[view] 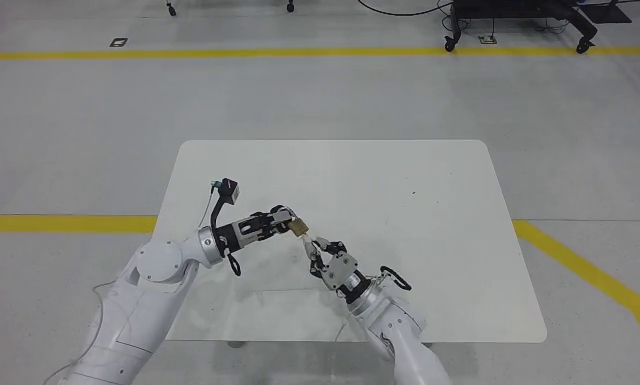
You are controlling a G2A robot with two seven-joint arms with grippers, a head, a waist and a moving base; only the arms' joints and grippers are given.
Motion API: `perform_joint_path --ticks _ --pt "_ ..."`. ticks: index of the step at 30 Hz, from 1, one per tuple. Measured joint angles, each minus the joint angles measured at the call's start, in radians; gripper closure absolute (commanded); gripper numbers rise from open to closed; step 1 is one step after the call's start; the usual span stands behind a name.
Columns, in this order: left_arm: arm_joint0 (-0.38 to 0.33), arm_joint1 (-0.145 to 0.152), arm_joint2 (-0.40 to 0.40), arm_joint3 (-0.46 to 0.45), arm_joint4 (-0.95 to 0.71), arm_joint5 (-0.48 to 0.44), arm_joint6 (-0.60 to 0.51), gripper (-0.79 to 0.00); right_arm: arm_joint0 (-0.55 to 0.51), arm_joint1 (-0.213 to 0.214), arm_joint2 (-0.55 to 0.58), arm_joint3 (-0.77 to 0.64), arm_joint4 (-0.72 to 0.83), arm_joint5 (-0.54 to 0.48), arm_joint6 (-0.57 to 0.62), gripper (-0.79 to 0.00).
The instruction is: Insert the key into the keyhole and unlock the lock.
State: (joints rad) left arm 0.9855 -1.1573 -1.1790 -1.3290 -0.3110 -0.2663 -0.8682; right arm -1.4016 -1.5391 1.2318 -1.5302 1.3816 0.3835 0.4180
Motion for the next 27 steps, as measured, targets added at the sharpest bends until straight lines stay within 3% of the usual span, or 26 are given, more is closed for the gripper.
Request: perform_joint_path --ticks 2,3,4,7,8,9,13,16,20,23,27 --pt "0.001 0.000 -0.002 -0.001 0.000 -0.001 0.001 0.000 -0.001 0.003 -0.002 -0.002 -0.014 0.004 -0.012 0.000" --pt "0.001 0.000 -0.002 -0.002 0.001 -0.001 0.002 0.000 -0.002 0.004 -0.004 -0.006 -0.023 0.010 -0.012 -0.102" --pt "0.002 0.001 -0.002 -0.002 0.002 -0.002 0.003 0.000 -0.004 0.005 -0.005 -0.009 -0.028 0.014 -0.011 -0.299" --pt "0.000 0.001 -0.002 -0.004 0.011 0.000 0.003 0.000 -0.017 0.009 -0.001 -0.024 -0.034 0.003 -0.002 -0.573" --pt "-0.002 0.001 -0.001 -0.005 0.023 0.001 0.004 0.000 -0.024 0.011 0.004 -0.030 -0.036 -0.008 0.002 -0.720" --pt "-0.003 0.002 0.000 -0.007 0.035 0.001 0.006 0.000 -0.028 0.012 0.007 -0.035 -0.047 -0.020 0.000 -0.785" --pt "-0.004 0.005 0.005 -0.025 0.109 0.003 0.030 0.000 -0.053 0.021 0.003 -0.092 -0.211 -0.132 -0.049 -0.785" --pt "0.001 0.007 0.001 -0.054 0.144 0.029 0.050 0.000 -0.082 0.028 -0.027 -0.160 -0.437 -0.257 -0.111 -0.785" --pt "0.004 0.010 -0.013 -0.106 0.121 0.136 0.043 0.000 -0.108 0.033 -0.106 -0.210 -0.828 -0.410 -0.267 -0.785" --pt "0.002 0.012 -0.020 -0.139 0.107 0.193 0.034 0.000 -0.105 0.027 -0.173 -0.204 -1.051 -0.447 -0.389 -0.785" --pt "0.003 0.013 -0.010 -0.161 0.132 0.210 0.029 0.000 -0.085 0.015 -0.202 -0.177 -1.061 -0.493 -0.404 -0.720"
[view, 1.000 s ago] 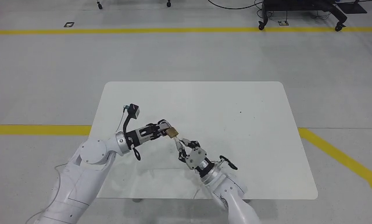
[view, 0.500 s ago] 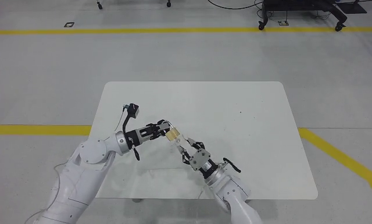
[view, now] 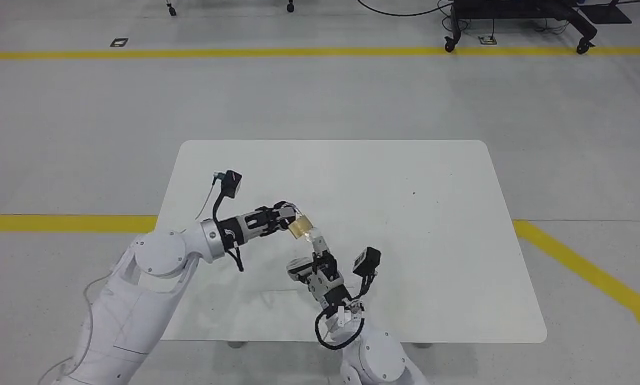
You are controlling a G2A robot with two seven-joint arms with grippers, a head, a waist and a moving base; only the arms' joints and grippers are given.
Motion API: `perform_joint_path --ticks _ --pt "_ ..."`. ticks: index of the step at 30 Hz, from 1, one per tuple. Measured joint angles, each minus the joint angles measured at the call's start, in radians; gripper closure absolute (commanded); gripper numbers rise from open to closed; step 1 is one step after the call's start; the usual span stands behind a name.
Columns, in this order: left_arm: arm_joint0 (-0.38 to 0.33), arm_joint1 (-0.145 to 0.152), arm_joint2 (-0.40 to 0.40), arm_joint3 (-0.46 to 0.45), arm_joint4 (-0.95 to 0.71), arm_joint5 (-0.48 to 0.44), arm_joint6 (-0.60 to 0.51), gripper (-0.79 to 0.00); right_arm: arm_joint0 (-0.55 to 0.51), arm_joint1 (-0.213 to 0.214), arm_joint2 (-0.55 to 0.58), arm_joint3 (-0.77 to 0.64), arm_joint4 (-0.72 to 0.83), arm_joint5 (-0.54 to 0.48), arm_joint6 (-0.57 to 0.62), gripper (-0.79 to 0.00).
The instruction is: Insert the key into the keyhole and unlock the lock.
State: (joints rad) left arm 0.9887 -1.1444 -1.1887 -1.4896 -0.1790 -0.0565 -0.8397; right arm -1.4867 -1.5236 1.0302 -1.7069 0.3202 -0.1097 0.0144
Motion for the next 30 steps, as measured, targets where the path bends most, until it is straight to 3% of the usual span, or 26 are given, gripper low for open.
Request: perform_joint_path --ticks 3,7,10,13,18,23,30 --pt "-0.002 -0.002 0.013 0.007 0.003 0.002 -0.002 0.000 0.012 -0.002 0.008 0.014 0.145 -0.029 0.052 -0.671" --pt "-0.004 -0.003 0.031 0.013 0.019 -0.006 -0.020 0.000 0.011 0.001 0.041 0.018 0.214 -0.037 0.088 -0.631" --pt "-0.005 -0.002 0.035 0.022 0.027 -0.015 -0.038 0.000 0.005 0.003 0.065 0.008 0.274 -0.042 0.106 -0.391" --pt "-0.005 0.001 0.034 0.030 0.043 -0.020 -0.050 0.000 -0.006 0.004 0.090 0.000 0.397 -0.041 0.180 -0.351" --pt "-0.001 0.004 0.033 0.031 0.057 -0.037 -0.069 0.000 -0.007 0.008 0.146 0.033 0.637 0.017 0.332 -0.215" --pt "0.003 0.006 0.031 0.026 0.047 -0.061 -0.086 0.000 0.016 0.014 0.164 0.064 0.662 0.114 0.304 -0.277" --pt "0.003 0.010 0.037 0.025 0.079 -0.085 -0.102 0.000 0.037 0.020 0.159 0.059 0.629 0.196 0.279 -0.302"
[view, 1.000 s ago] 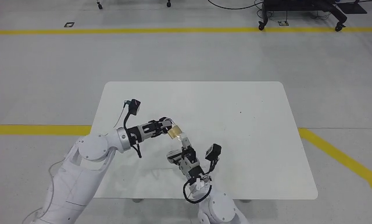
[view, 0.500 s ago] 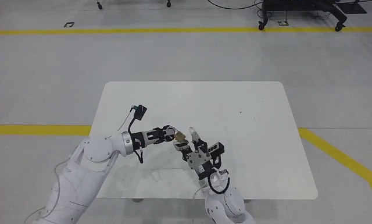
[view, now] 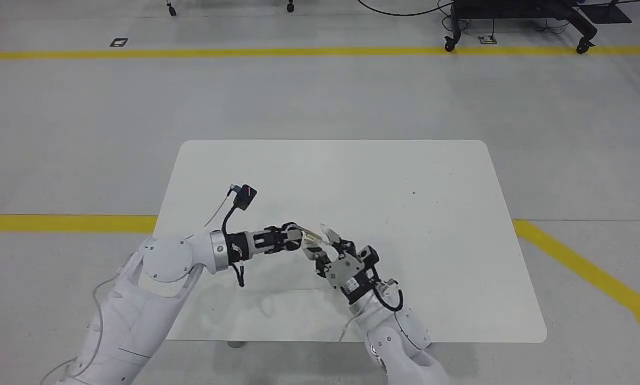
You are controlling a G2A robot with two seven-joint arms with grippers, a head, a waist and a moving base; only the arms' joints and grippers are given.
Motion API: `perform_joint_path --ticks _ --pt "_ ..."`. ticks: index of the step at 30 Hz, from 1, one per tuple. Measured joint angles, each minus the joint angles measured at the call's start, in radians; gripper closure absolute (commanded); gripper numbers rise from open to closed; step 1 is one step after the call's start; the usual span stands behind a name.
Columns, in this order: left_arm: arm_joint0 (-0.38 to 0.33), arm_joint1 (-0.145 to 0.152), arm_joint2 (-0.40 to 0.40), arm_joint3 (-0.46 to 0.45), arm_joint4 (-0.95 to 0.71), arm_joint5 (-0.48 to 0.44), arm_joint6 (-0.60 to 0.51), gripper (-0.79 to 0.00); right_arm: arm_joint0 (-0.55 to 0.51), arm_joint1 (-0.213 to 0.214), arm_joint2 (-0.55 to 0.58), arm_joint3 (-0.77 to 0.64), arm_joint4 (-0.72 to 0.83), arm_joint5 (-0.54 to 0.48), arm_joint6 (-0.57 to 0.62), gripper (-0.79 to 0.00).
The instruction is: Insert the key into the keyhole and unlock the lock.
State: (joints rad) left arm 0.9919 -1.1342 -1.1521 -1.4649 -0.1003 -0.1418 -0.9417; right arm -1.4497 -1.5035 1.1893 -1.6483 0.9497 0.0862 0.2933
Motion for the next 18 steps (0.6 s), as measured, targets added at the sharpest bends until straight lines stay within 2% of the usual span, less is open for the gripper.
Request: perform_joint_path --ticks 2,3,5,6,17,18 --pt "-0.001 0.003 0.000 -0.004 0.049 -0.008 0.015 0.000 0.000 0.002 0.000 -0.007 -0.012 0.016 -0.004 -0.259" --pt "0.000 0.004 0.001 -0.007 0.068 -0.011 0.022 0.000 0.001 0.004 0.001 -0.010 -0.020 0.024 -0.006 -0.209" --pt "0.003 0.005 0.003 -0.014 0.094 -0.017 0.028 0.000 0.001 0.006 0.001 -0.017 -0.038 0.042 -0.013 -0.086" --pt "0.004 0.006 0.003 -0.017 0.097 -0.020 0.028 0.000 0.001 0.007 0.000 -0.019 -0.042 0.049 -0.017 0.000" --pt "0.007 0.011 -0.007 -0.006 0.081 -0.041 0.010 0.000 0.030 0.011 -0.027 -0.015 -0.067 0.126 -0.058 0.000" --pt "0.006 0.011 -0.008 -0.003 0.078 -0.041 0.009 -0.222 0.031 0.011 -0.028 -0.015 -0.069 0.124 -0.060 0.000"
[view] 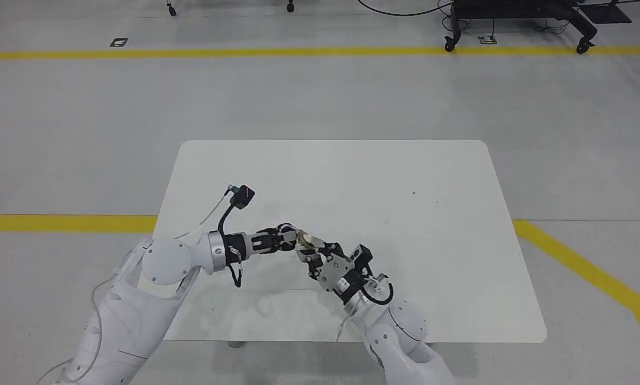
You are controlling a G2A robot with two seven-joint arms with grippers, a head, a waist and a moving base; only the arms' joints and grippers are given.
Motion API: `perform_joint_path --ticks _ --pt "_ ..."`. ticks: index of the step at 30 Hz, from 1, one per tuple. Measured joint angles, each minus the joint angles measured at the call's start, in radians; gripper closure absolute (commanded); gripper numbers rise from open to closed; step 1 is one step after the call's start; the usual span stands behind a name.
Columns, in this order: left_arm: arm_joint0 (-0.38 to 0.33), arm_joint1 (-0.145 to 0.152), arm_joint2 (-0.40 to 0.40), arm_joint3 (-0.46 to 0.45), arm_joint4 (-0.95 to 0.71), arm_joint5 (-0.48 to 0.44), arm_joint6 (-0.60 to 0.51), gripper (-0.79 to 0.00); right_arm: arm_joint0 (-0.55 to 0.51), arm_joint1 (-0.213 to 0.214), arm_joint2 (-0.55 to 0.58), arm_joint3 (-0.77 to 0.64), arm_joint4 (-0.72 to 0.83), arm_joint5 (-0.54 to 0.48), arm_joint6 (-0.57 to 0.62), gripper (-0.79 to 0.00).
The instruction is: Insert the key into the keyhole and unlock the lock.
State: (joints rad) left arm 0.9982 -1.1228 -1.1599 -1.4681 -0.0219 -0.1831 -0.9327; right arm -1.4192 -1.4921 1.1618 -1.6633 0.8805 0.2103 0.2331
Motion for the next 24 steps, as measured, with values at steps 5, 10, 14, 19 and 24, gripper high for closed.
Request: perform_joint_path --ticks 5,10,14,19,24 --pt "-0.006 0.001 -0.002 0.015 -0.023 0.010 -0.019 -0.785 -0.002 0.001 0.003 -0.004 -0.001 -0.030 -0.014 0.000" --pt "-0.012 0.003 -0.008 0.035 -0.052 0.028 -0.032 -0.785 0.014 0.001 0.016 0.041 0.012 -0.062 -0.010 0.000" --pt "-0.011 0.007 -0.030 0.052 -0.069 0.031 -0.030 -0.785 0.055 0.000 0.025 0.143 -0.004 -0.082 -0.049 0.000" --pt "0.002 0.017 -0.086 0.061 -0.105 0.033 -0.022 -0.785 0.101 -0.008 -0.002 0.223 -0.027 -0.032 -0.161 -0.369" --pt "0.020 0.030 -0.154 0.047 -0.134 0.034 -0.017 -0.785 0.128 -0.013 -0.029 0.224 -0.051 0.056 -0.273 -0.785"
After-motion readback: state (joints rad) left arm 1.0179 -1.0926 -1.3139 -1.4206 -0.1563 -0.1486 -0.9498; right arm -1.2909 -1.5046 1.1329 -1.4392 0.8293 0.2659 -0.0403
